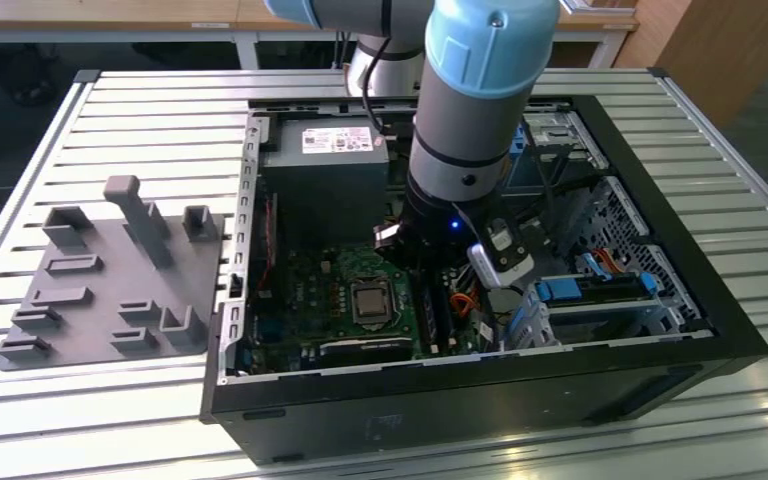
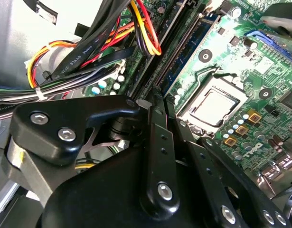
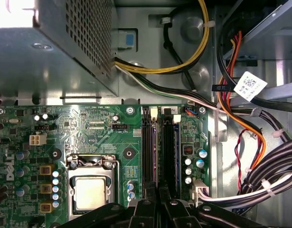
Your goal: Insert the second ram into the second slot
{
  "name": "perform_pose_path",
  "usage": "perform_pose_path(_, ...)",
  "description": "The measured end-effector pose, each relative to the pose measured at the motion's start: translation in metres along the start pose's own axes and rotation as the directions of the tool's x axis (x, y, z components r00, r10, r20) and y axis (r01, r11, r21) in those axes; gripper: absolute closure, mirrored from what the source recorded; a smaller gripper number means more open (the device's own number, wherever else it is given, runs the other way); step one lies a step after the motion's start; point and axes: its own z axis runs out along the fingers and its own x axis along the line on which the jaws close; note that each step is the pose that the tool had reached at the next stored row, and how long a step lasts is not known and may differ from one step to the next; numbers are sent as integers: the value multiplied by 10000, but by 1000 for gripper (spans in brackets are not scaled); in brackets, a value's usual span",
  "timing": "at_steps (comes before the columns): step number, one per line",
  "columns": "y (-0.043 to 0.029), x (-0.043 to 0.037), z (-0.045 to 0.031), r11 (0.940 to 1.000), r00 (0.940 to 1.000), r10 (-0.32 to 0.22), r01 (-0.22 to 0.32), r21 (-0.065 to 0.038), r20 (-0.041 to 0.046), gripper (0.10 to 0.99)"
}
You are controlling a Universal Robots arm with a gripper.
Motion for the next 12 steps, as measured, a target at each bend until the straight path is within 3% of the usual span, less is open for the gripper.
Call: perform_pose_path(12, 2, 0, 39, 10000, 10000, -8, 8, 3, -1, 949)
